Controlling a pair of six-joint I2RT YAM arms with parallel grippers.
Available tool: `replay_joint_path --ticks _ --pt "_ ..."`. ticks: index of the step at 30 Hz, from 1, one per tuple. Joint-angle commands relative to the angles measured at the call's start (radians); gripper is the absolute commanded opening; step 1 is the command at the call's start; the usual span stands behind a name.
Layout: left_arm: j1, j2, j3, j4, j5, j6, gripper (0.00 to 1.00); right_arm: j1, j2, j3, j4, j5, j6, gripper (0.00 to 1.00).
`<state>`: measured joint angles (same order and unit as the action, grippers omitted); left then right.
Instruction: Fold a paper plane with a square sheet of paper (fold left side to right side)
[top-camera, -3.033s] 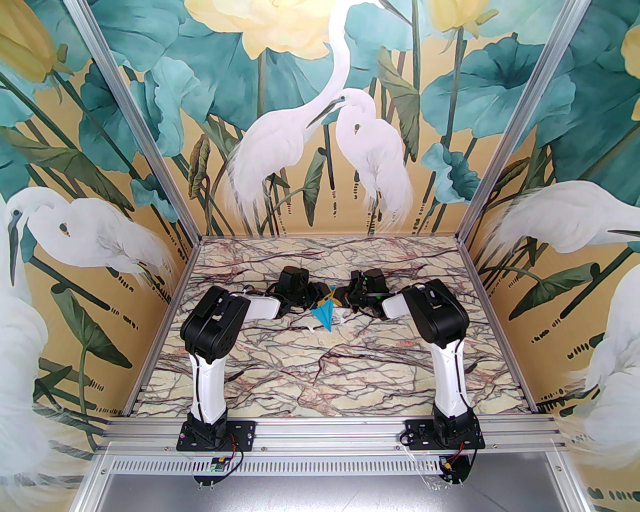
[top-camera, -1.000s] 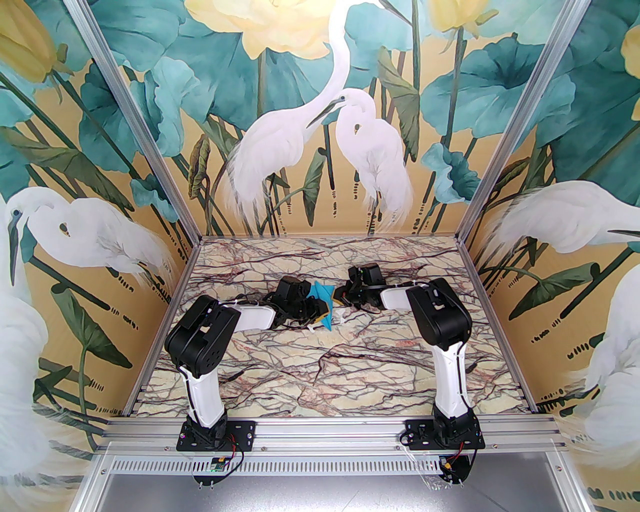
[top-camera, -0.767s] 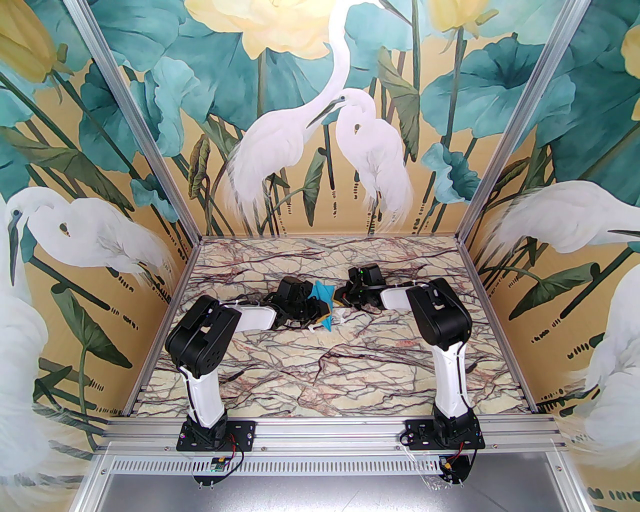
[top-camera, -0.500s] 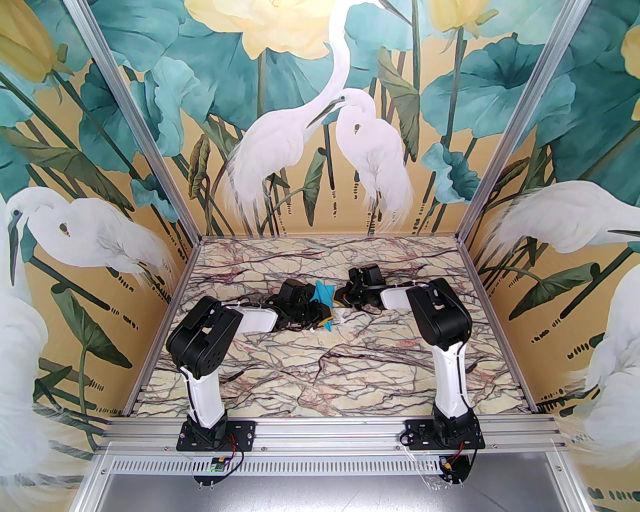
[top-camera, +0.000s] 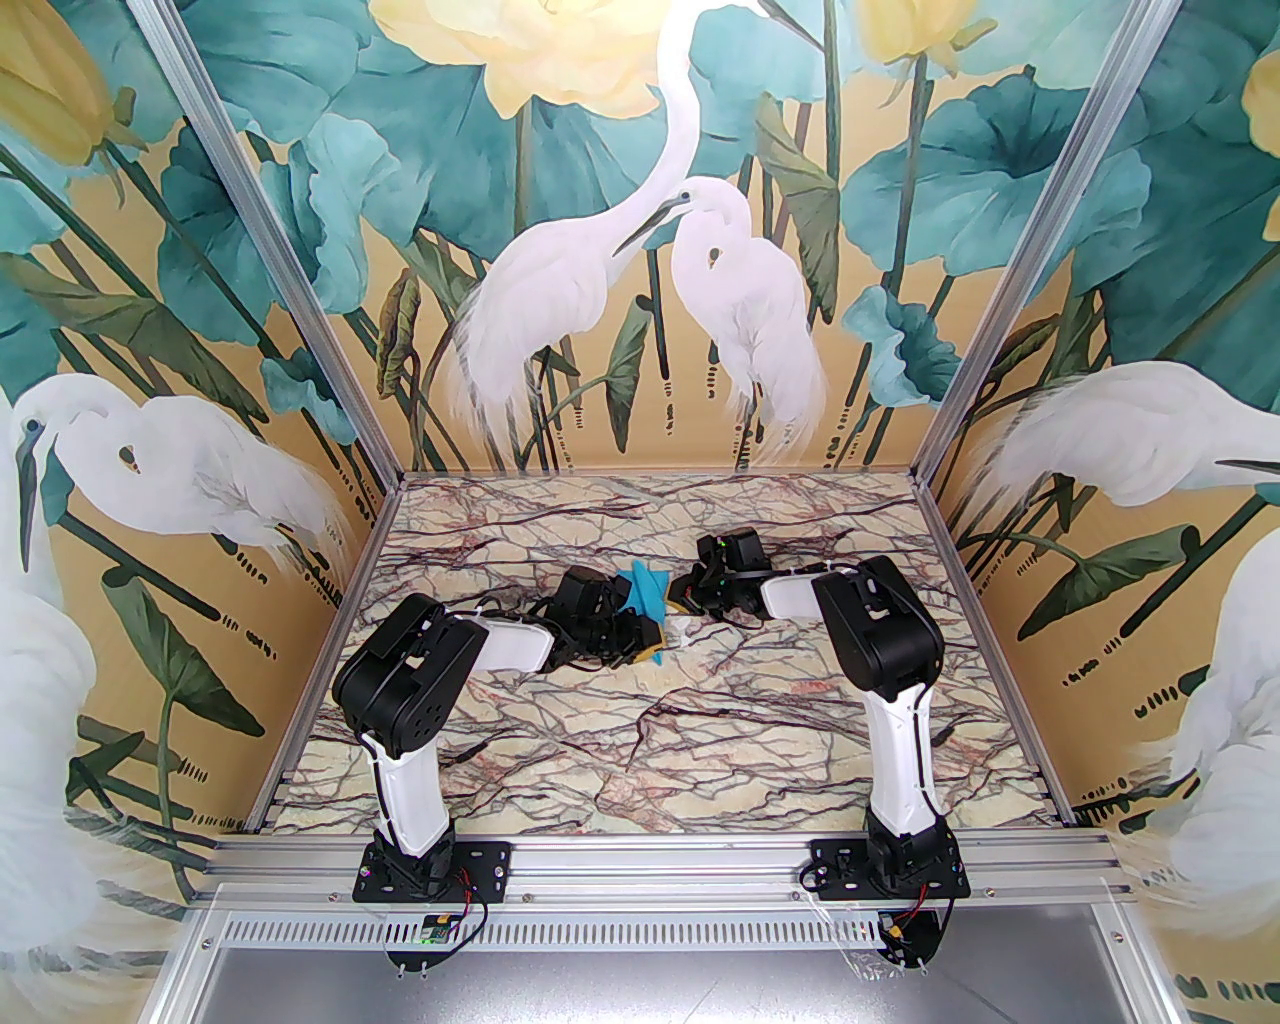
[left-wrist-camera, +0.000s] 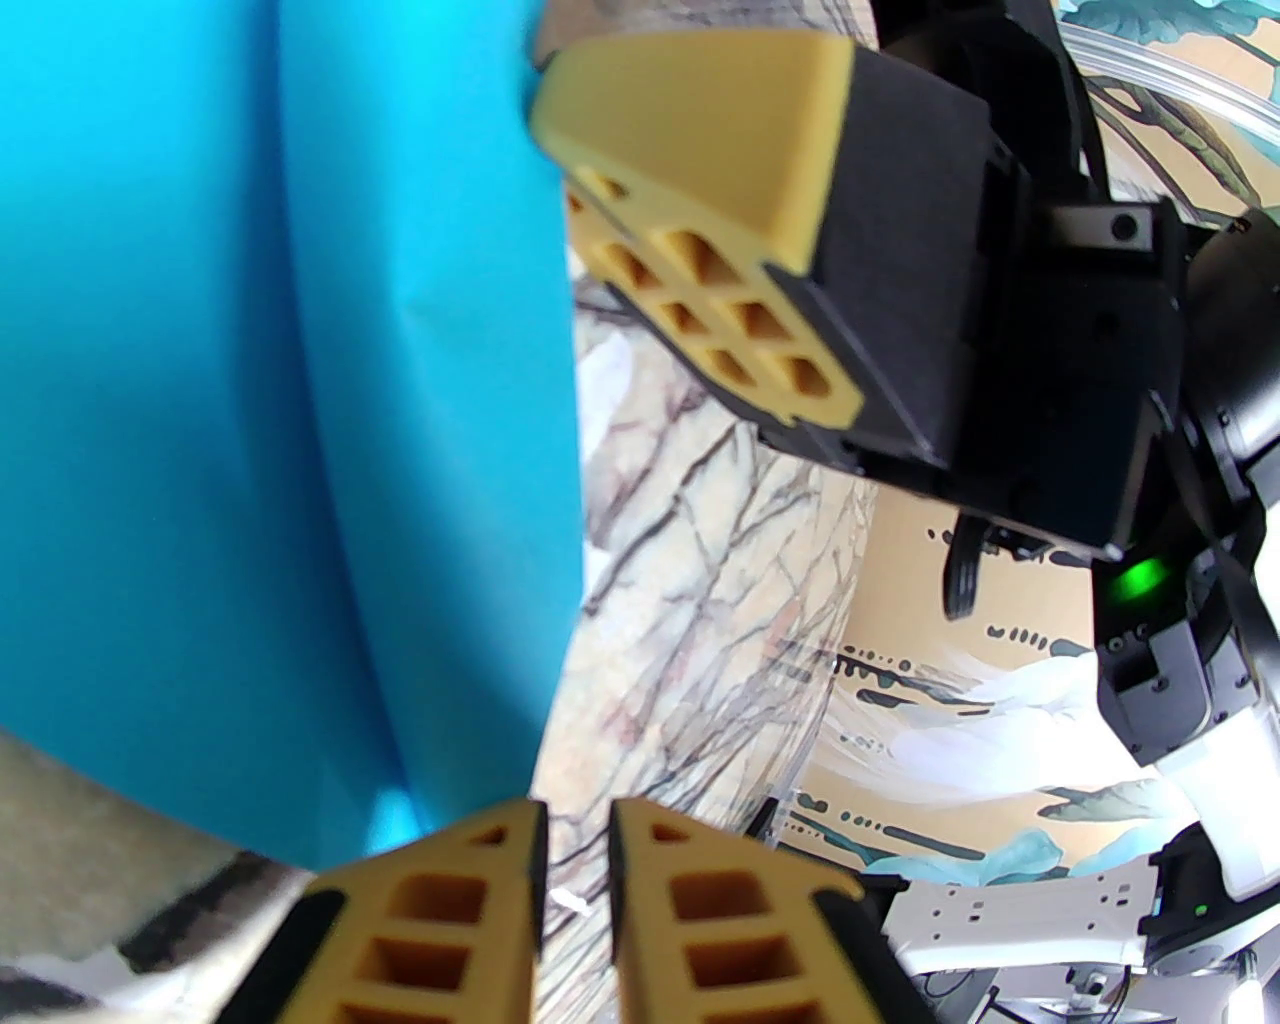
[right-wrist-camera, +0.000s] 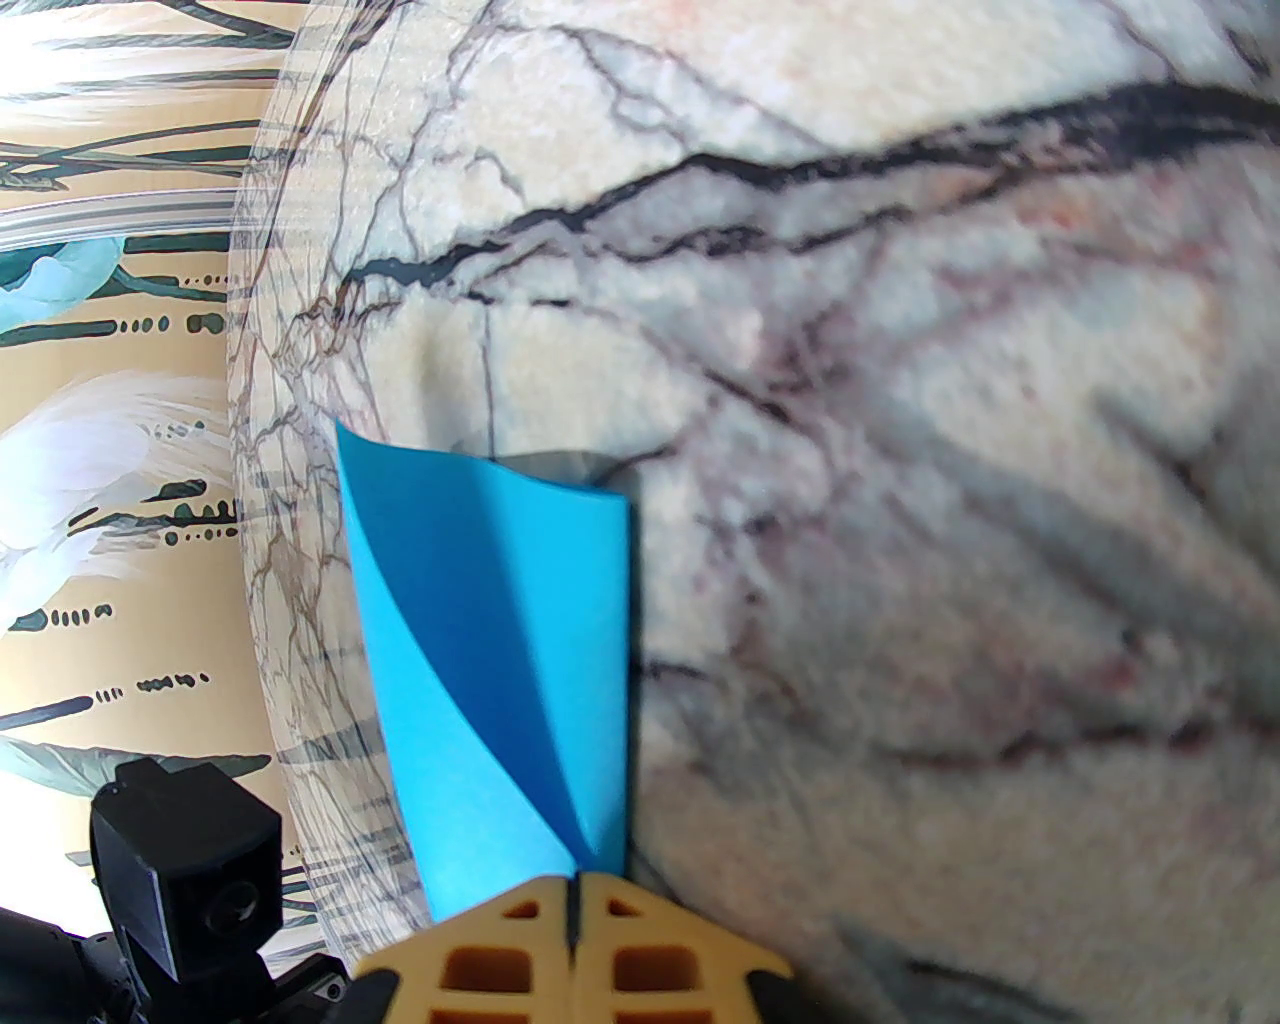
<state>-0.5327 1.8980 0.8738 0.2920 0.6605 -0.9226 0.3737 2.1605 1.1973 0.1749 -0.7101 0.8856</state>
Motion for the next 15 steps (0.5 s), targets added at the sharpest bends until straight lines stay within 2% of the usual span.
replay_joint_path --ticks 1,15 --pt "-0.007 0.021 -0.009 0.034 0.025 0.000 0.19 0.006 -0.005 0.009 -0.028 0.015 -0.022 0.00" --pt "-0.007 0.052 -0.002 0.028 0.022 0.000 0.19 0.007 -0.005 0.009 -0.028 0.014 -0.022 0.00"
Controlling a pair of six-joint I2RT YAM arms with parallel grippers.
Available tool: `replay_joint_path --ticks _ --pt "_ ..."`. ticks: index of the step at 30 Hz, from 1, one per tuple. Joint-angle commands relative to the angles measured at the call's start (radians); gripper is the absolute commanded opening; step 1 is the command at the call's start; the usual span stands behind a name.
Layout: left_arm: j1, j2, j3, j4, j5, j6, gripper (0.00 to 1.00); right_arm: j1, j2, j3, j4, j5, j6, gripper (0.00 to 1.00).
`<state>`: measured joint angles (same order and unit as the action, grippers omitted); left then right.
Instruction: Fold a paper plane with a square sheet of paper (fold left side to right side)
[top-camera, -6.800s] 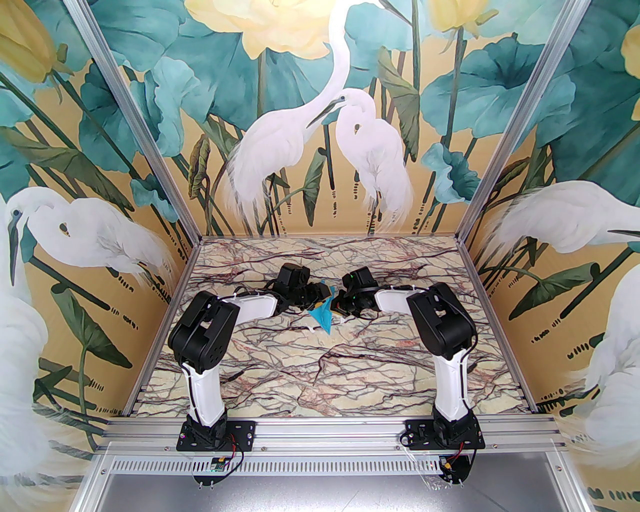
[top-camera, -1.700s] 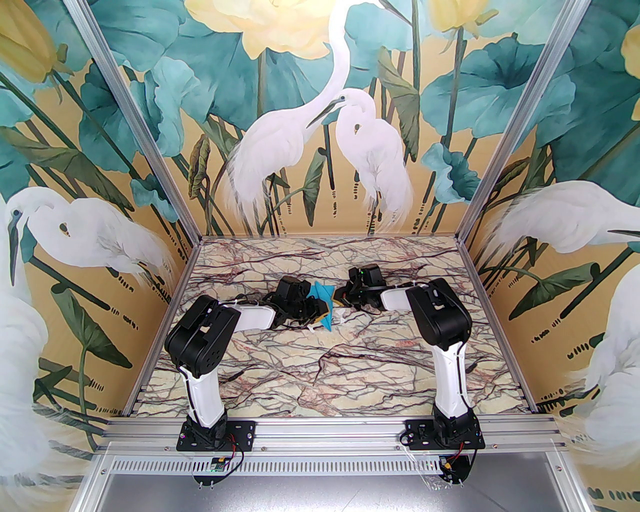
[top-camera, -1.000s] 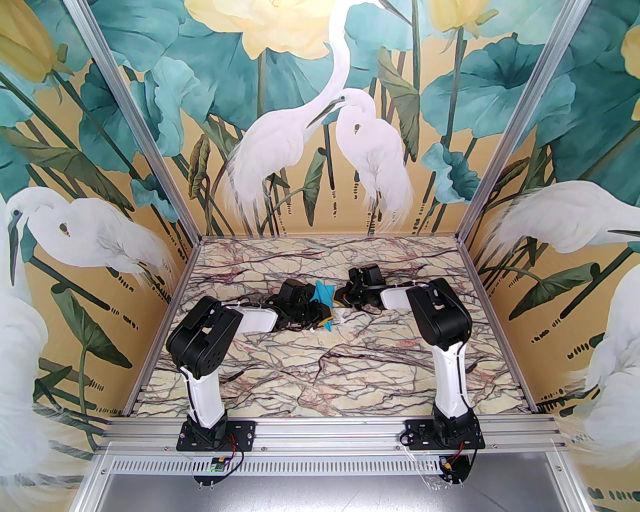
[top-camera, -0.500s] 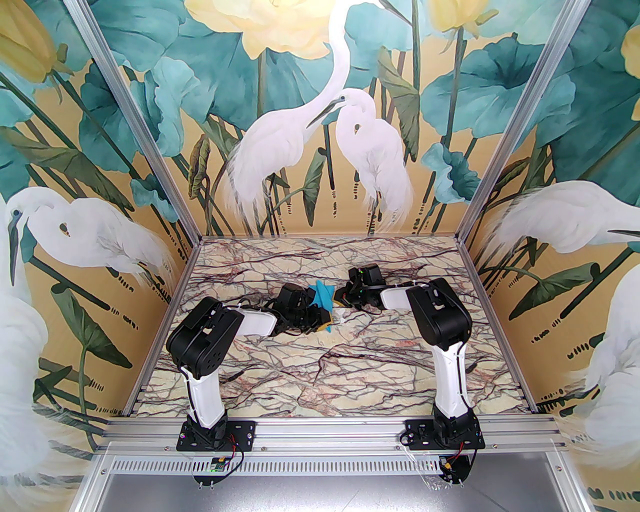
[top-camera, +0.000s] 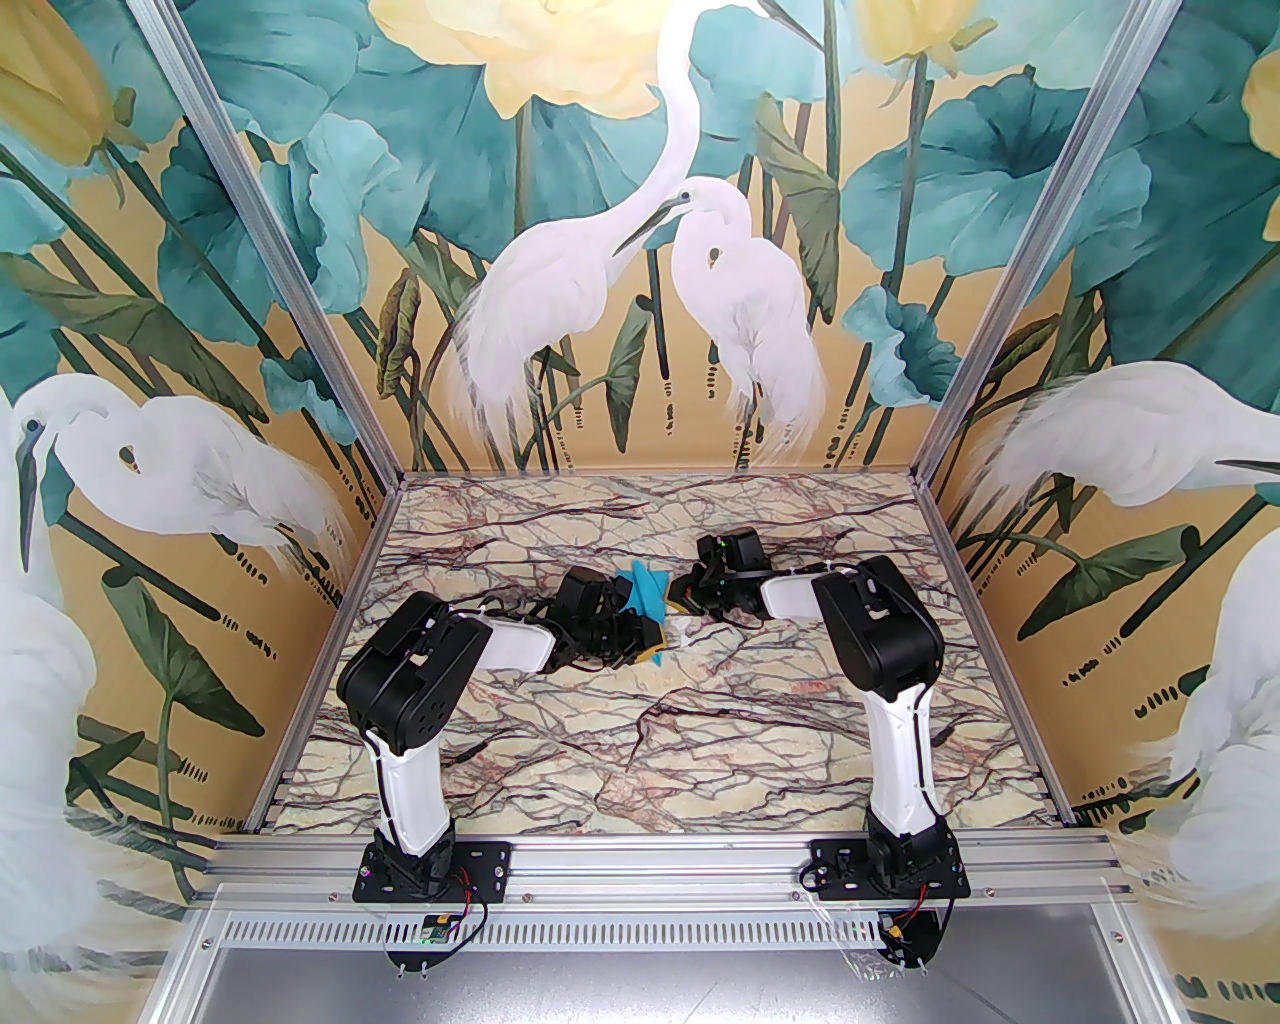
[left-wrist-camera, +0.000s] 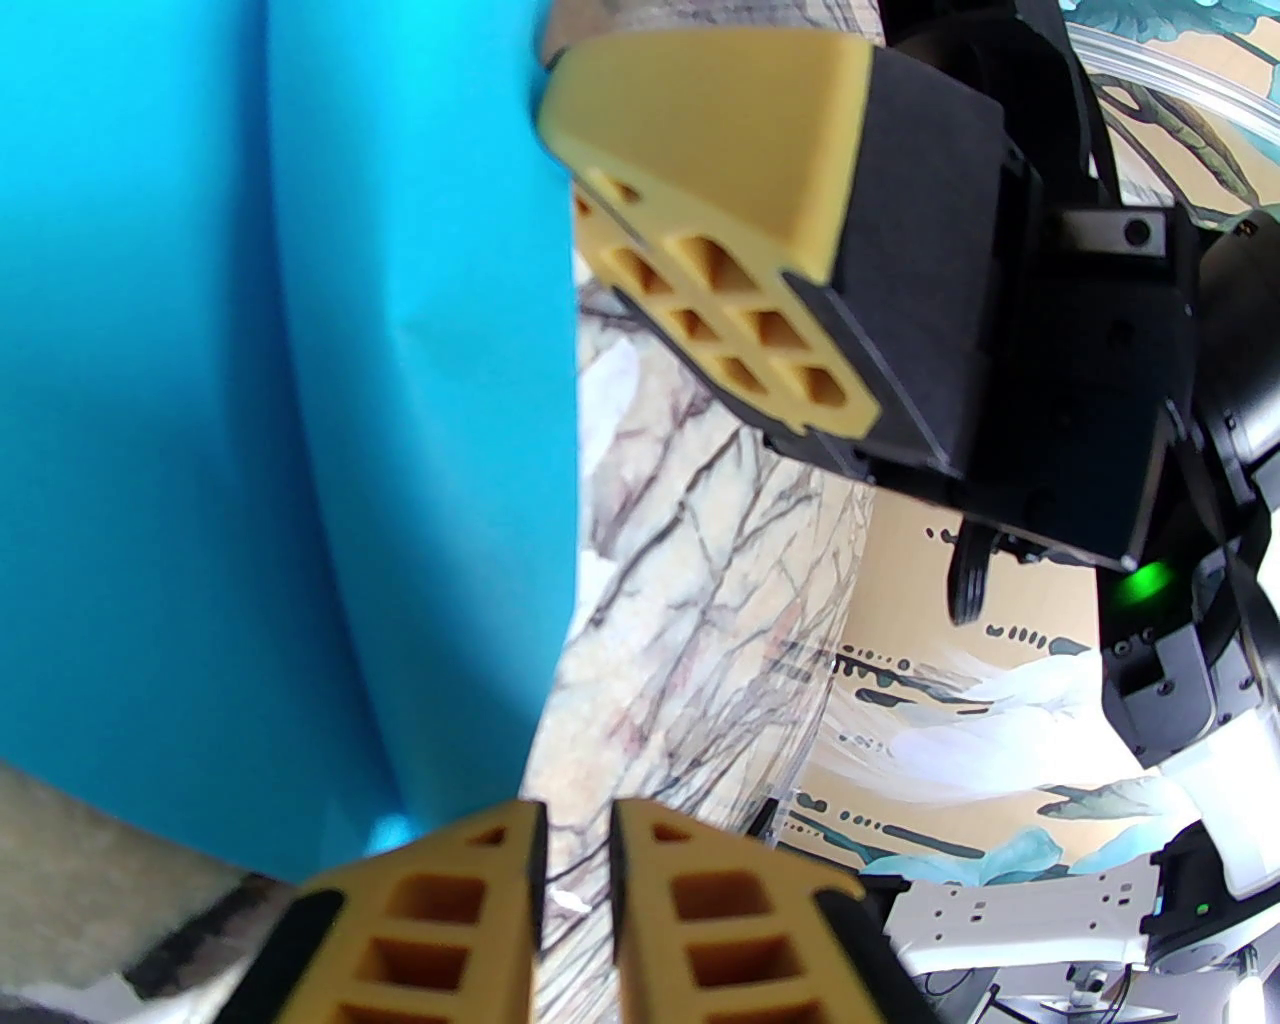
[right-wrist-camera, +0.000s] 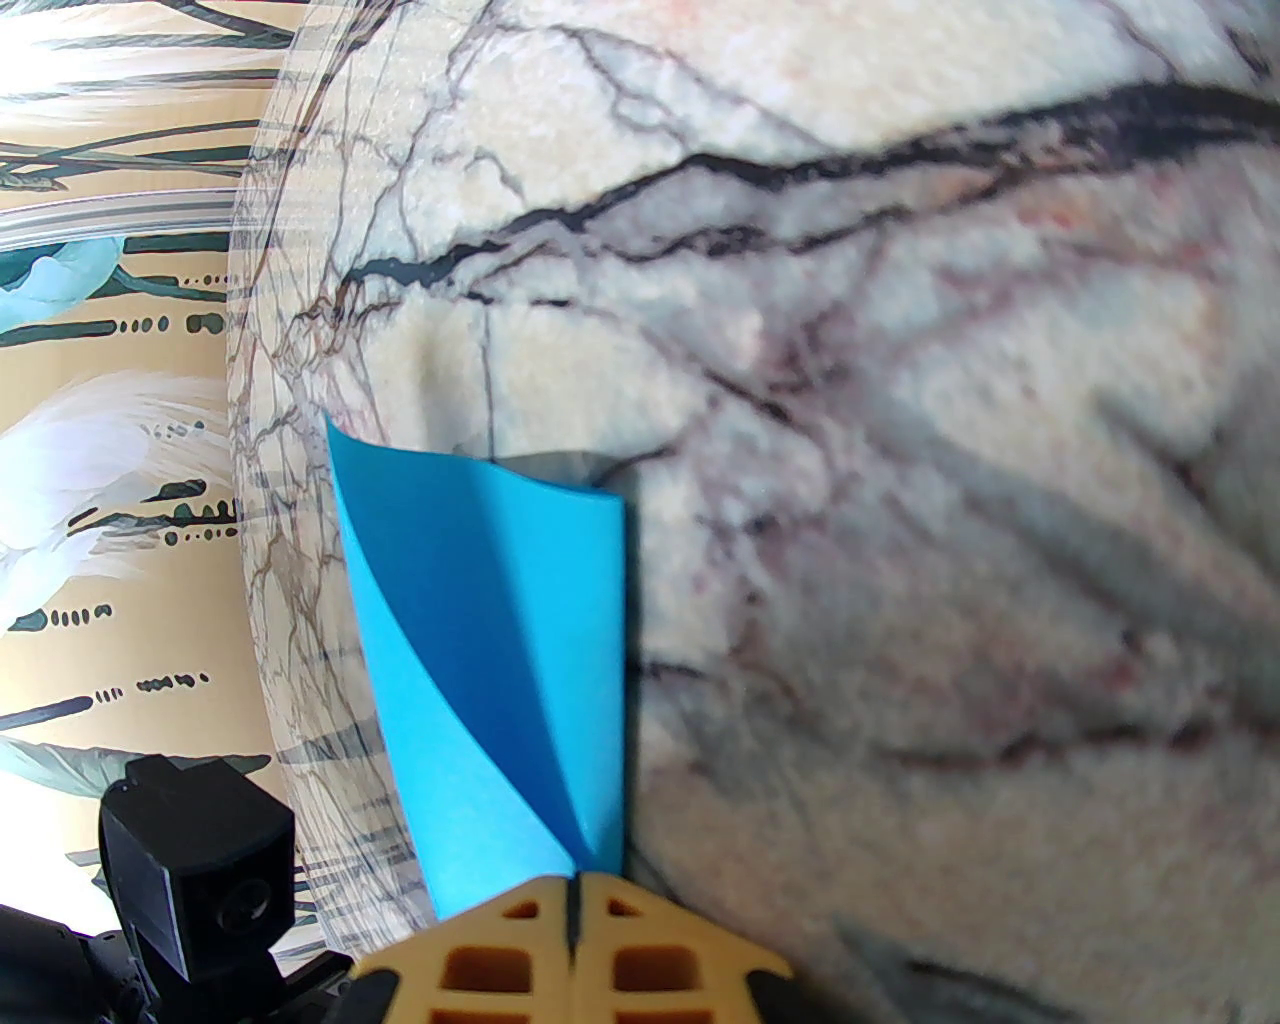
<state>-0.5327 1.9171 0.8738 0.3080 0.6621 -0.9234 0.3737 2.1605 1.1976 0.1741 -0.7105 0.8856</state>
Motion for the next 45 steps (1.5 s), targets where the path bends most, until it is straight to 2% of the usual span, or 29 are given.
replay_joint_path --ticks 1,17,28,45 --pt "-0.006 0.035 -0.003 0.012 0.021 0.001 0.19 0.006 -0.005 0.008 -0.026 0.016 -0.021 0.00" --pt "-0.007 0.053 0.004 -0.007 0.015 -0.002 0.20 0.008 -0.007 0.005 -0.024 0.016 -0.018 0.00" --pt "-0.007 -0.001 0.000 -0.005 0.005 -0.001 0.22 0.008 -0.020 0.018 -0.046 0.024 -0.040 0.00" --pt "-0.007 -0.005 0.006 0.002 0.009 -0.008 0.23 0.007 -0.027 0.061 -0.097 0.044 -0.080 0.00"
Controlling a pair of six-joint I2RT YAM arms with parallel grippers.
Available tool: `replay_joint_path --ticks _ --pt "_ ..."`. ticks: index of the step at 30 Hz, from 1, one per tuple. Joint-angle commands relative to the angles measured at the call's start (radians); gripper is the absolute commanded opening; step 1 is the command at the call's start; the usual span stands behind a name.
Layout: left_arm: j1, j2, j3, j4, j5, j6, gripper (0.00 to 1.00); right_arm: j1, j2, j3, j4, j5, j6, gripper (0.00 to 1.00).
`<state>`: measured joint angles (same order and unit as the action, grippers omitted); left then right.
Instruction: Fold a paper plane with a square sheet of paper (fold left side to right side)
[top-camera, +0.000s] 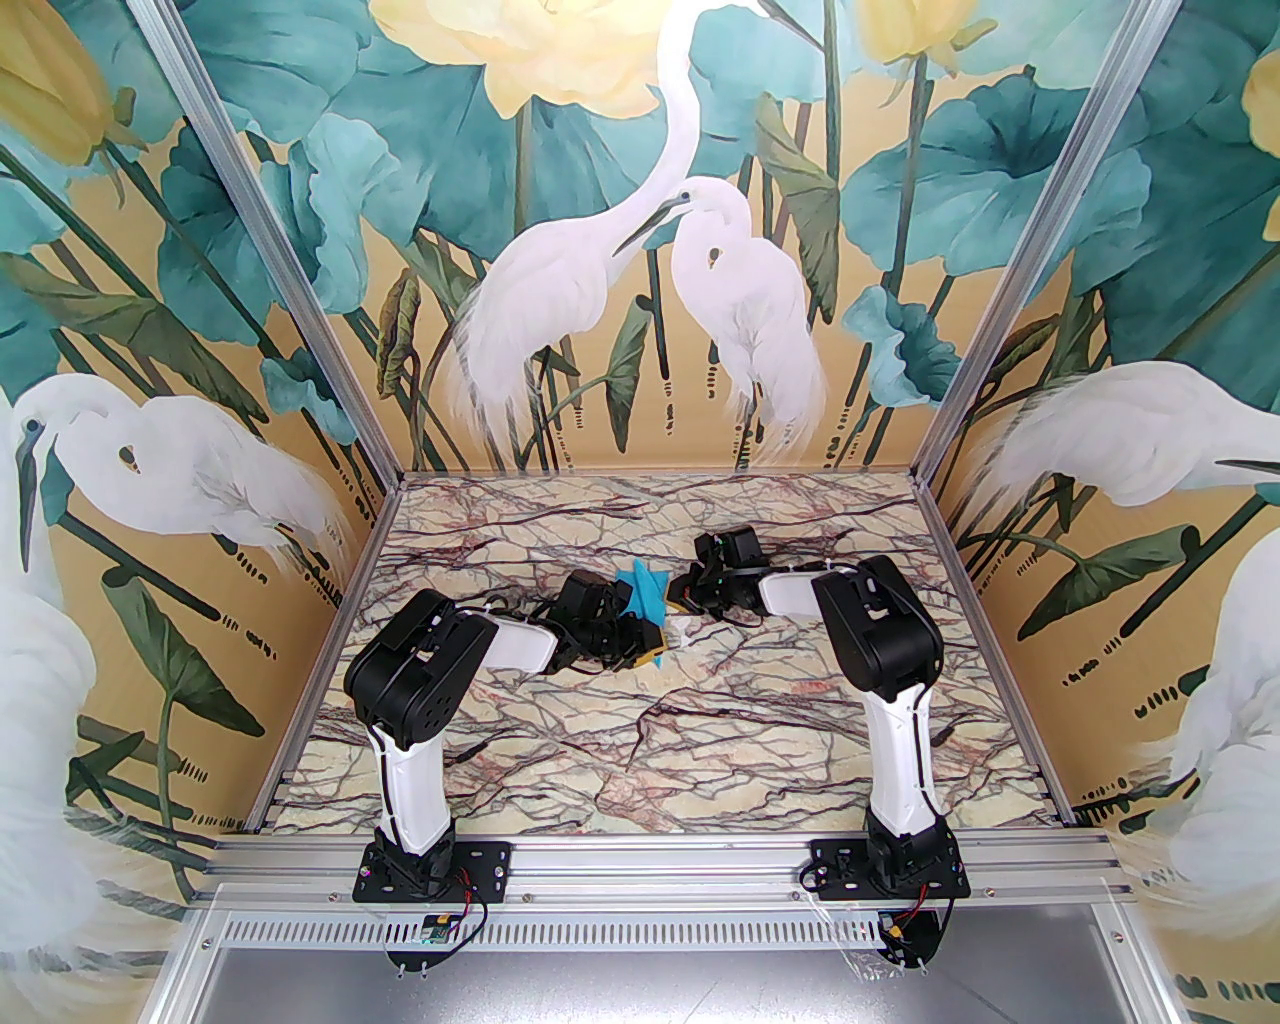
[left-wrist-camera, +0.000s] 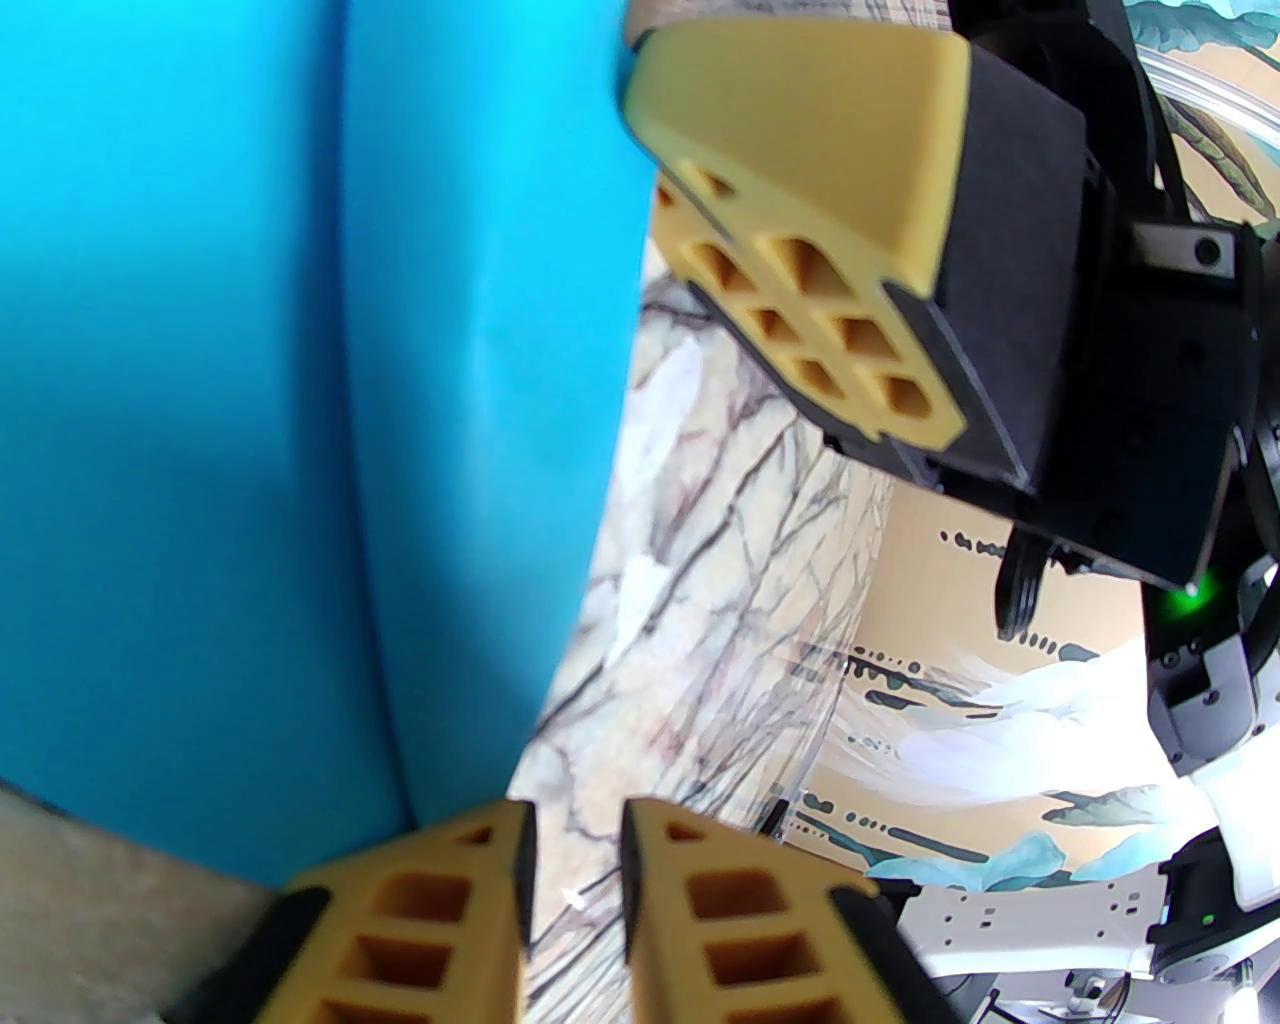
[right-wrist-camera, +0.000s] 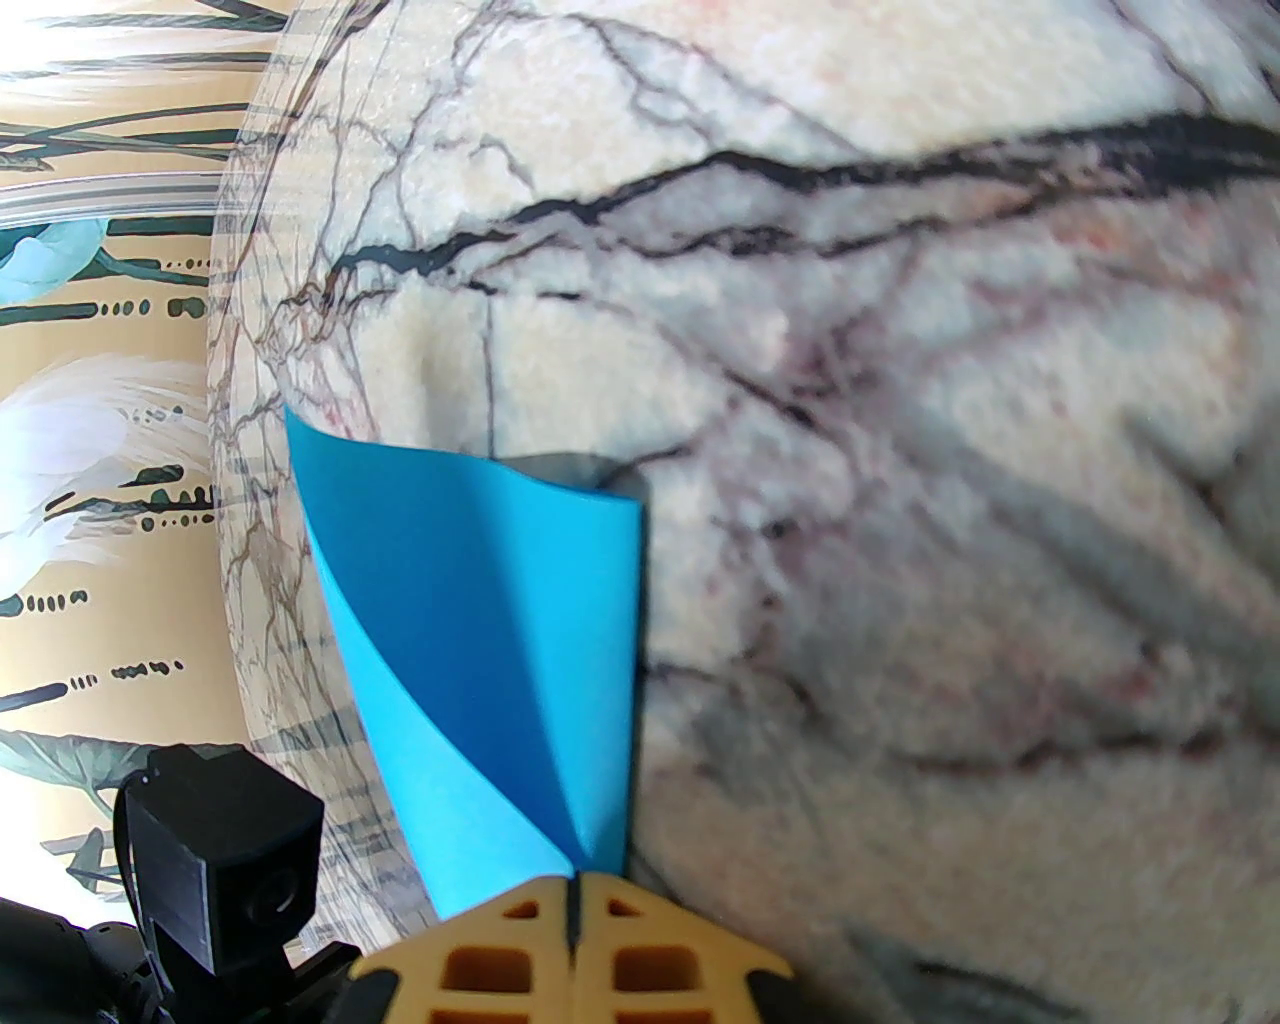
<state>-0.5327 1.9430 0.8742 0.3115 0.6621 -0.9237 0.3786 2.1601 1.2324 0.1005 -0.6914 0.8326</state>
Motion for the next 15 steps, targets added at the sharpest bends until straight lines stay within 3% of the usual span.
replay_joint_path --ticks 1,15 --pt "-0.007 -0.032 0.007 0.000 0.010 -0.009 0.23 0.004 -0.026 0.029 -0.027 0.028 -0.030 0.00" --pt "-0.007 -0.026 0.025 -0.001 0.015 -0.014 0.25 0.003 0.004 0.061 -0.044 0.027 -0.038 0.00"
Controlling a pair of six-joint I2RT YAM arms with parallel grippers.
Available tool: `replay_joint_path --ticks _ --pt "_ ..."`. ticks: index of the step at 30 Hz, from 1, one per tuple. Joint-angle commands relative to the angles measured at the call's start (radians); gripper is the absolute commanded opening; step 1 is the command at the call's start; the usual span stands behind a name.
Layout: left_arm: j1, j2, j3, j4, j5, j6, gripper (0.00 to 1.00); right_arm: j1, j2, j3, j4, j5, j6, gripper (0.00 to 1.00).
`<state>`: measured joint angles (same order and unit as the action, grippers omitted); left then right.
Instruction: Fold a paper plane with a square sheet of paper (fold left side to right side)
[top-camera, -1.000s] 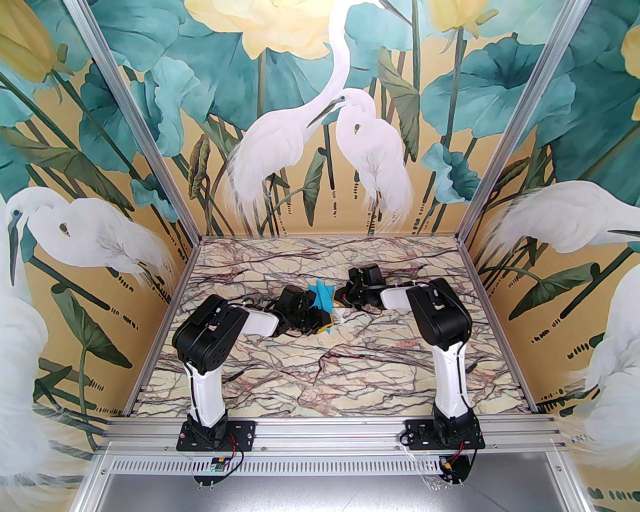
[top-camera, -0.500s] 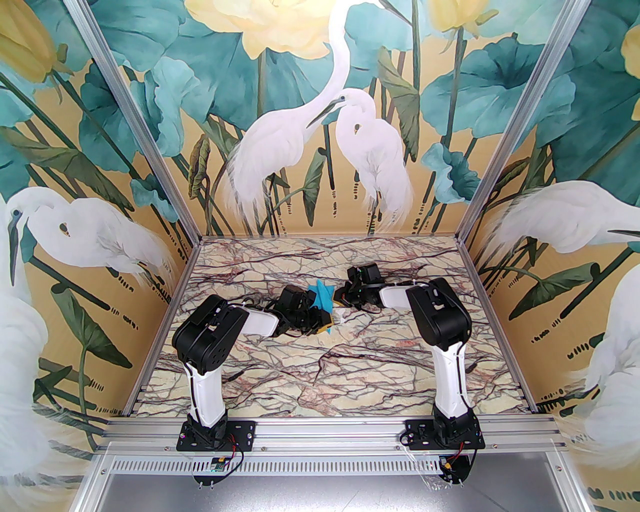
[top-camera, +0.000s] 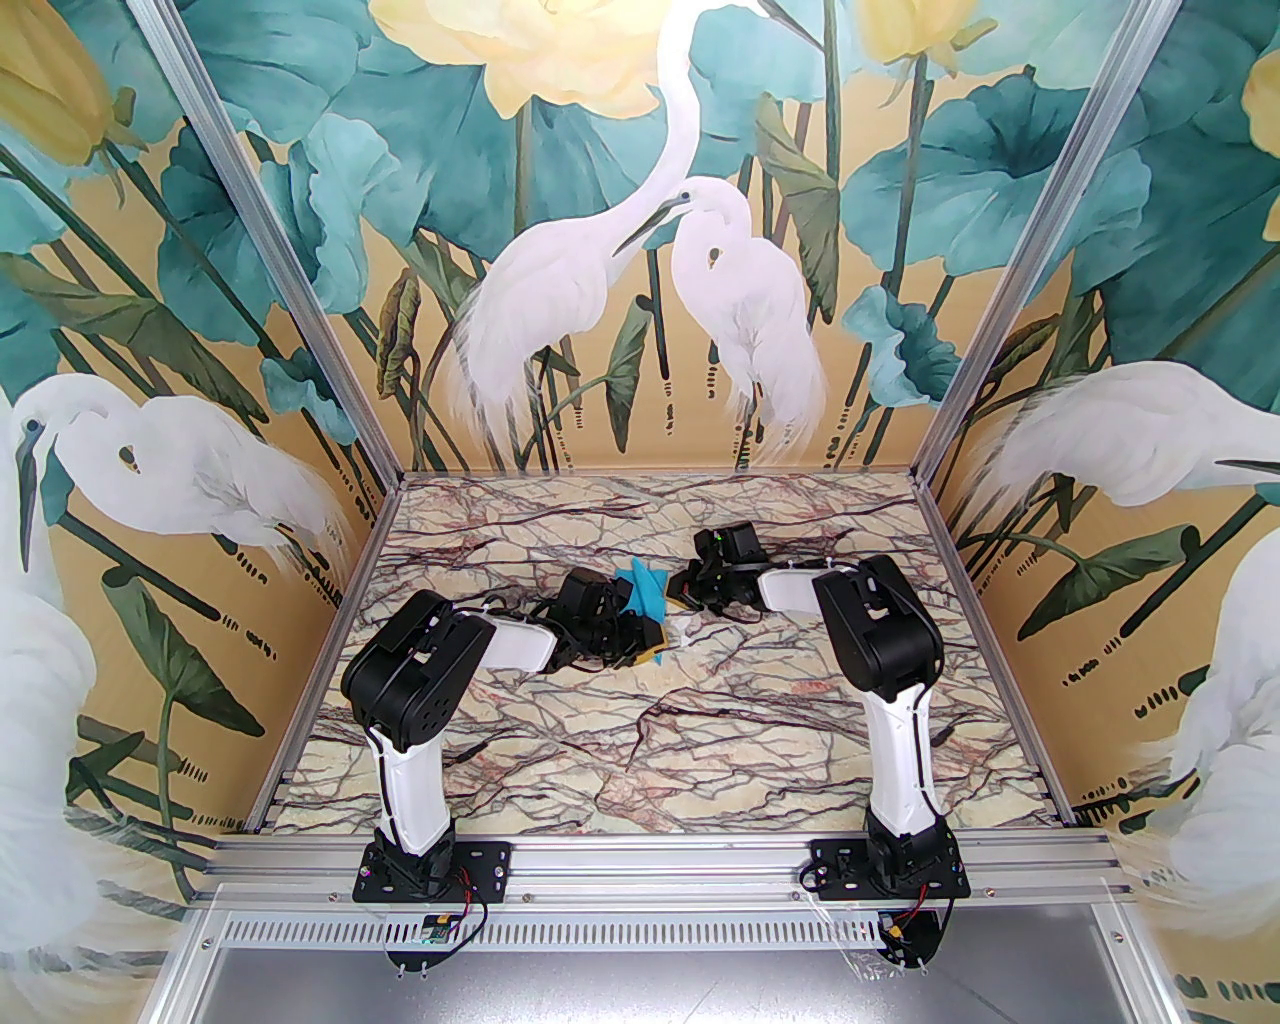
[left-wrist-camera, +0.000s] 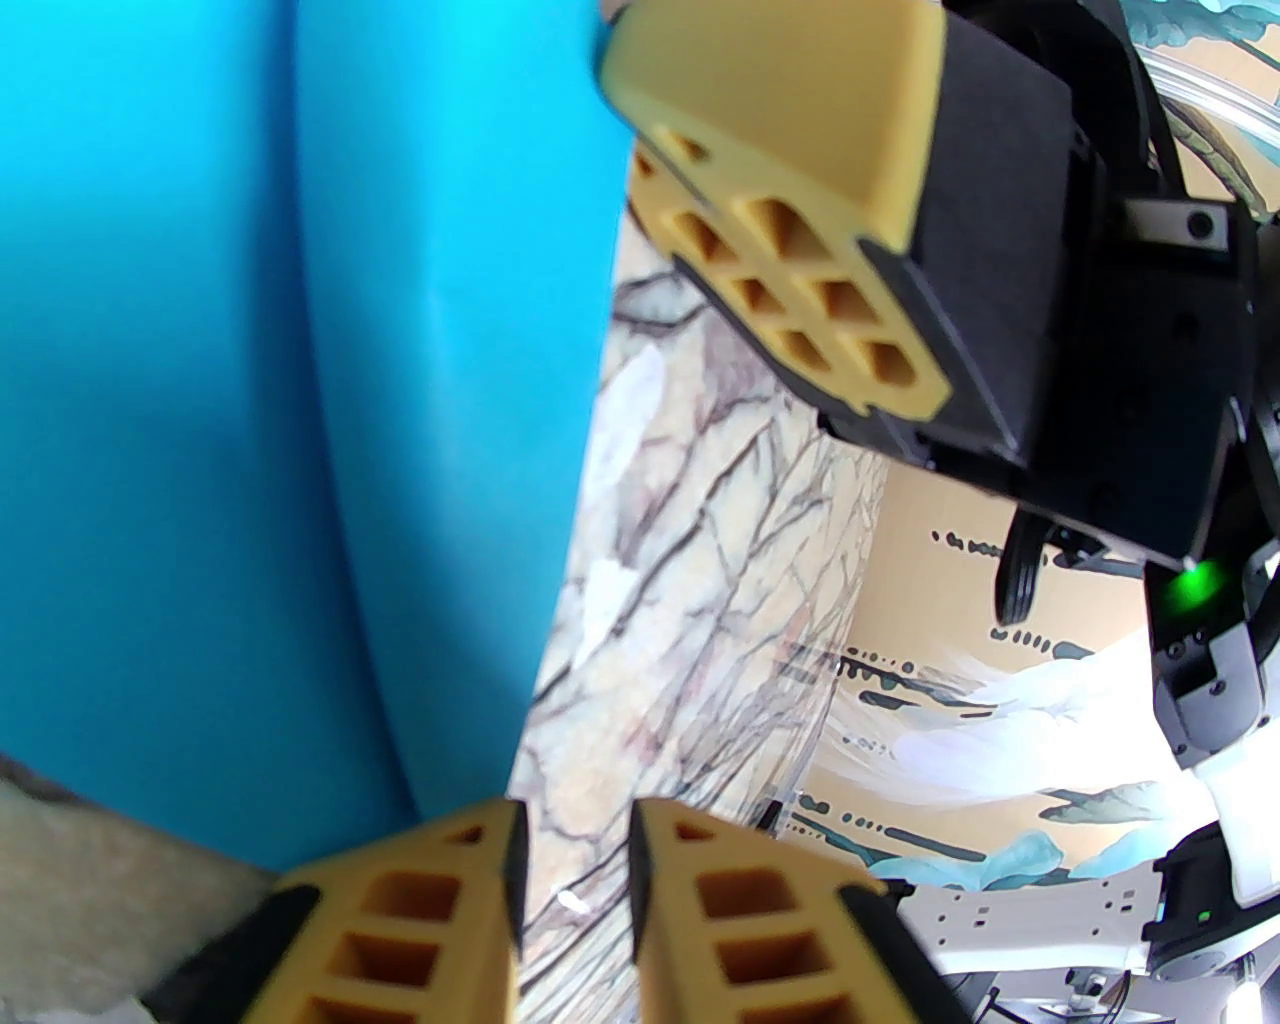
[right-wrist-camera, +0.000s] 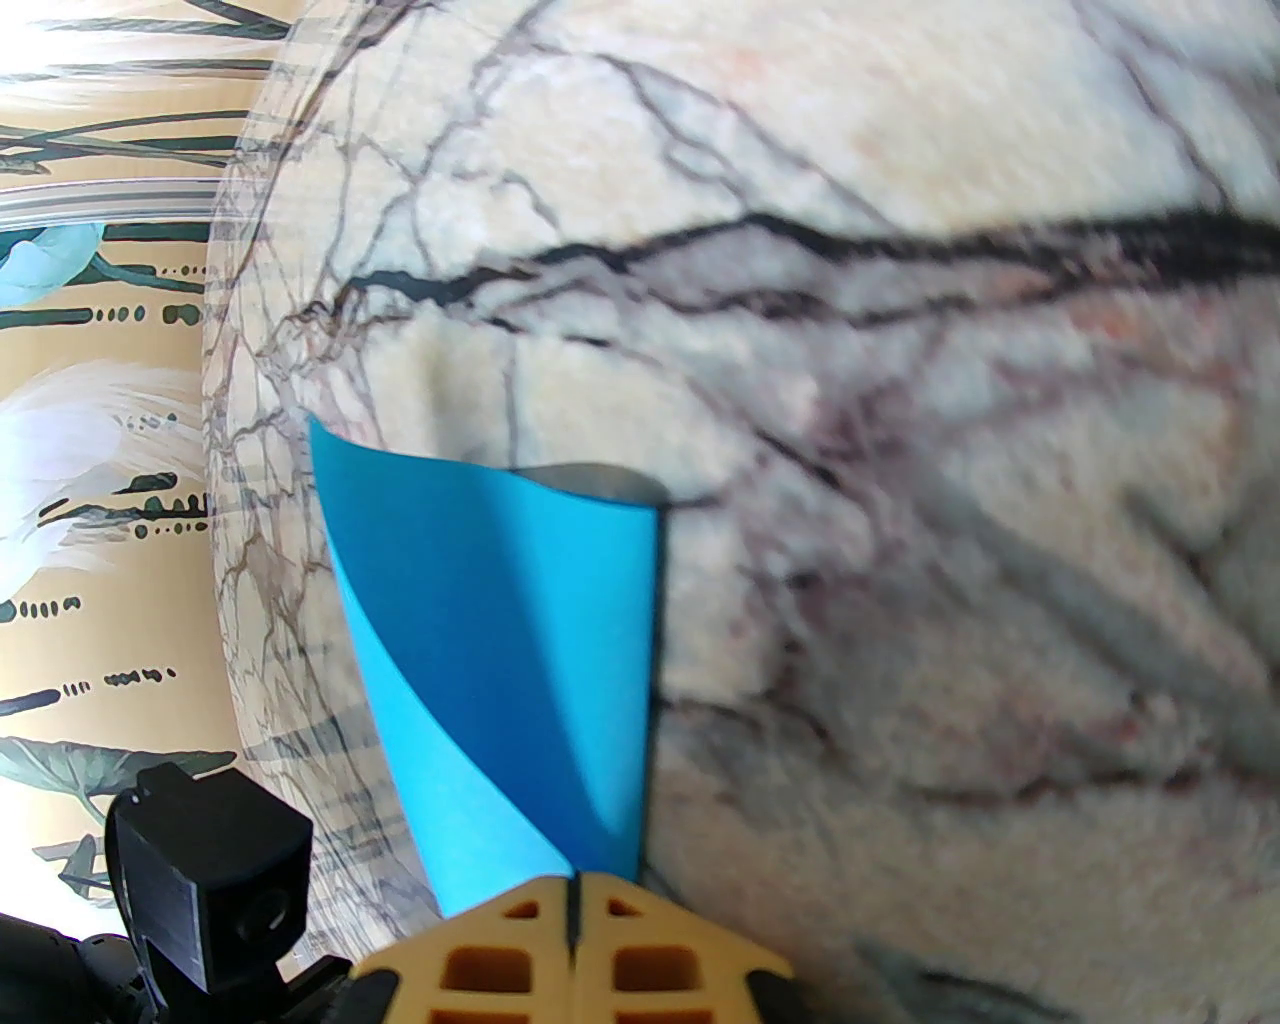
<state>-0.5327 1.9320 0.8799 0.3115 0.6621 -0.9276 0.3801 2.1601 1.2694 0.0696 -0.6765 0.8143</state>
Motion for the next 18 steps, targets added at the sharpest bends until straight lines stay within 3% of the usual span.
replay_joint_path --ticks 1,18 --pt "-0.007 -0.015 0.020 -0.001 0.017 -0.011 0.25 0.002 0.006 0.025 -0.013 0.012 -0.020 0.00" --pt "-0.009 0.024 0.025 0.002 0.028 -0.011 0.25 0.003 0.024 0.026 -0.034 0.026 -0.025 0.00"
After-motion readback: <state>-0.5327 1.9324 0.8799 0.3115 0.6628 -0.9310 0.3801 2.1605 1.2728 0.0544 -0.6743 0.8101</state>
